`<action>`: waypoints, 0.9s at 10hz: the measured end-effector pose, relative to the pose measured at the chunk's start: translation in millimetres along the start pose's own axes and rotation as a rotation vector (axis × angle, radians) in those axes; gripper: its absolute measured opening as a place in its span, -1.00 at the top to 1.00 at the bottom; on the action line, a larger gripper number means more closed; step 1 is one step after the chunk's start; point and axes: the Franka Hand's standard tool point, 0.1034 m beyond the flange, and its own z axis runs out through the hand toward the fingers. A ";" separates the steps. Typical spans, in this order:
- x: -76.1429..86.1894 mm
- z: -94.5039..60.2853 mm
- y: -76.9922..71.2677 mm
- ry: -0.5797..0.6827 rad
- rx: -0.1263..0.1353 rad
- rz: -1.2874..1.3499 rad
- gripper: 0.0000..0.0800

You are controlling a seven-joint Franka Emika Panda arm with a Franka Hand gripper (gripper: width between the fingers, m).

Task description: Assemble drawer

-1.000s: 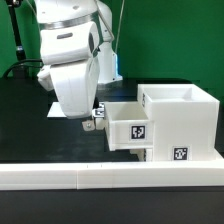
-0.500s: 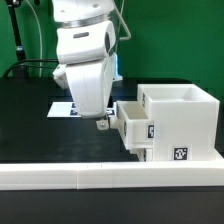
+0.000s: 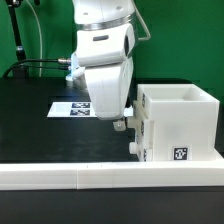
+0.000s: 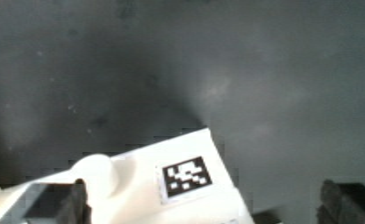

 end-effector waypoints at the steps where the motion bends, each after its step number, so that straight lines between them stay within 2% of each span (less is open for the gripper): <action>1: 2.5 -0.7 0.4 0.000 -0.001 -0.003 -0.62; 3: 3.1 -2.6 0.9 0.001 -0.003 -0.002 -0.62; 5: -4.7 -4.2 -1.7 -0.003 -0.003 0.009 -0.62; 6: -10.6 -7.7 -6.7 -0.007 -0.013 0.017 -0.62; 7: -19.5 -13.9 -18.0 -0.017 -0.033 0.029 -0.62; 8: -24.5 -16.0 -27.5 -0.025 -0.040 0.042 -0.62; 9: -23.7 -14.0 -25.9 -0.023 -0.037 0.042 -0.62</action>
Offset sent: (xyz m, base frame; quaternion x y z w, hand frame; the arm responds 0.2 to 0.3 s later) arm -0.0015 -0.0036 0.0061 0.0040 -0.0017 0.0085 1.0000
